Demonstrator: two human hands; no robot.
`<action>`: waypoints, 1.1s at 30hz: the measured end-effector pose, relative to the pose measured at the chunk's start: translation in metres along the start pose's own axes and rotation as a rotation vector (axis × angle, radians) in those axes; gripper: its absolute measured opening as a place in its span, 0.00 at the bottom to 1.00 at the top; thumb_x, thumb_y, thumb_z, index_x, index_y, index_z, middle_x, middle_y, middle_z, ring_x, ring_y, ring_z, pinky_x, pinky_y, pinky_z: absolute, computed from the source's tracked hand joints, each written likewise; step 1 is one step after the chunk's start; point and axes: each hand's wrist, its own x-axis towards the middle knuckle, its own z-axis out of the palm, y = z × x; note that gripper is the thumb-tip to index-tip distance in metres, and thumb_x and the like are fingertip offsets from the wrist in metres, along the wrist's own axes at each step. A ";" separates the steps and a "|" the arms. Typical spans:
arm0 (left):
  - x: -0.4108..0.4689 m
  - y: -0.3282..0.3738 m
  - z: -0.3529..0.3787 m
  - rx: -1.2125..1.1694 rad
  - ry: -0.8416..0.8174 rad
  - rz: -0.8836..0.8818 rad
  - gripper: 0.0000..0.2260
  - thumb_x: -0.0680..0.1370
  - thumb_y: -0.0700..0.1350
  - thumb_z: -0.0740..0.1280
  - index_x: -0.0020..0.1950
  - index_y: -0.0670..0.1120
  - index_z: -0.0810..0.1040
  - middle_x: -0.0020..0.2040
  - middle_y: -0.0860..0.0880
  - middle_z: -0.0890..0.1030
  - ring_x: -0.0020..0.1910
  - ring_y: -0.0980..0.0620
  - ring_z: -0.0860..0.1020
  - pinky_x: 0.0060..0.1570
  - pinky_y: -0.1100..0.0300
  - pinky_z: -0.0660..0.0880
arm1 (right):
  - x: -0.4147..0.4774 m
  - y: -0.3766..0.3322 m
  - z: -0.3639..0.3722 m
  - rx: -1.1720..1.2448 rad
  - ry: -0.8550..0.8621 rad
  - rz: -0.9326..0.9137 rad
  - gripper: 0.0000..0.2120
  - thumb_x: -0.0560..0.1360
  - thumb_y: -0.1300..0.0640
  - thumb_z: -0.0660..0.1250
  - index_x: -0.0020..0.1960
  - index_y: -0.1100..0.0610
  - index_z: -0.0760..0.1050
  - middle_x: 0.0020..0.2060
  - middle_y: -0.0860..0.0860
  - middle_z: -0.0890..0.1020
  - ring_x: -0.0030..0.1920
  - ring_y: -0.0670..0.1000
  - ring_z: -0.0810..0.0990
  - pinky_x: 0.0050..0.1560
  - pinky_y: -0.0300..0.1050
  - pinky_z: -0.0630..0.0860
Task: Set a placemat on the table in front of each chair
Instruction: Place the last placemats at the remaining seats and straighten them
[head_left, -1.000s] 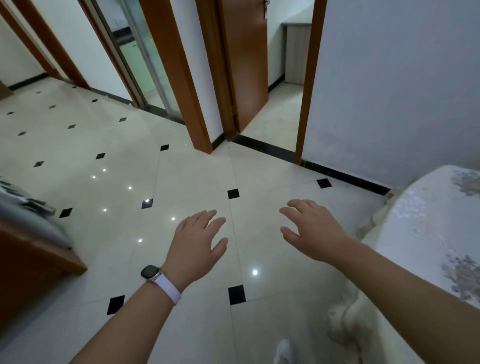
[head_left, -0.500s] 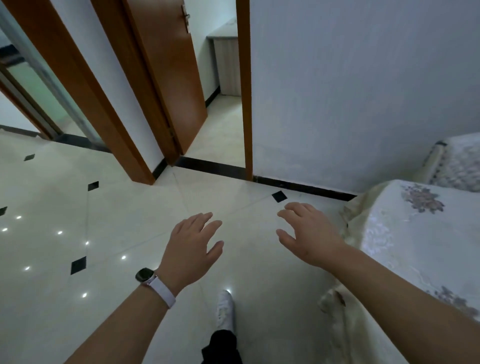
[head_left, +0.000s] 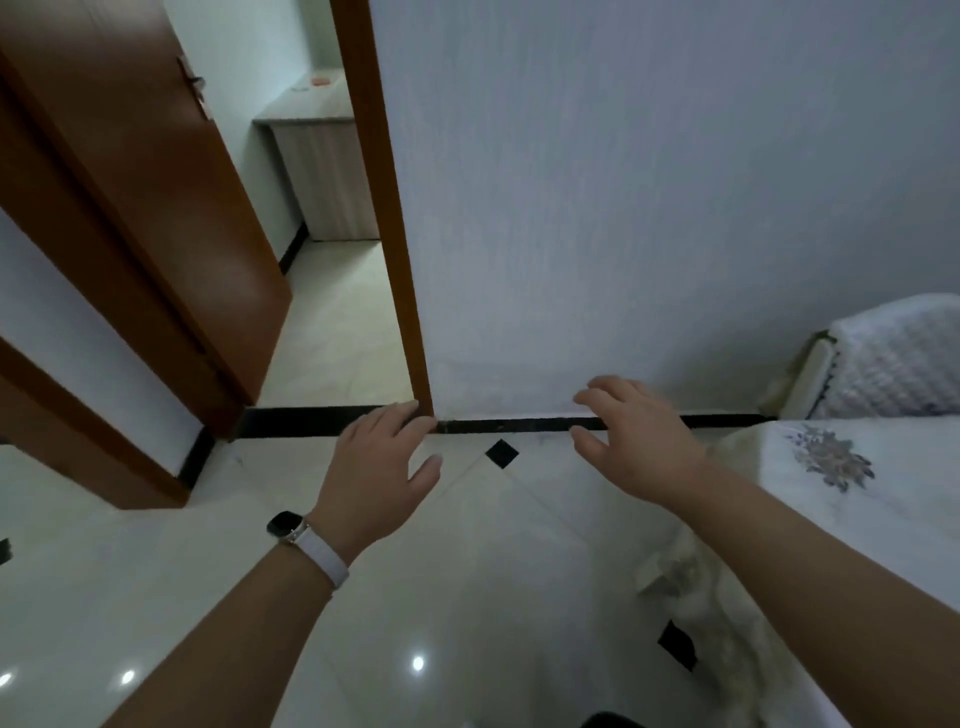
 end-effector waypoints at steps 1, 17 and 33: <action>0.018 -0.002 0.000 -0.018 0.005 0.020 0.21 0.76 0.57 0.61 0.65 0.50 0.77 0.66 0.47 0.77 0.66 0.46 0.73 0.65 0.46 0.68 | 0.007 0.006 -0.002 -0.002 0.008 0.022 0.21 0.77 0.46 0.64 0.67 0.53 0.74 0.67 0.52 0.75 0.67 0.56 0.72 0.66 0.55 0.69; 0.295 0.037 0.094 -0.043 -0.132 0.292 0.24 0.75 0.59 0.58 0.65 0.49 0.77 0.65 0.47 0.78 0.64 0.46 0.75 0.62 0.46 0.71 | 0.160 0.165 0.000 0.046 0.033 0.252 0.30 0.74 0.37 0.52 0.67 0.52 0.74 0.67 0.51 0.75 0.67 0.55 0.73 0.65 0.52 0.69; 0.547 0.158 0.181 -0.135 -0.210 0.616 0.22 0.75 0.58 0.60 0.63 0.48 0.79 0.64 0.46 0.79 0.62 0.45 0.76 0.60 0.47 0.71 | 0.256 0.345 -0.053 -0.005 0.072 0.515 0.22 0.79 0.43 0.60 0.70 0.51 0.71 0.69 0.50 0.73 0.68 0.52 0.71 0.68 0.52 0.68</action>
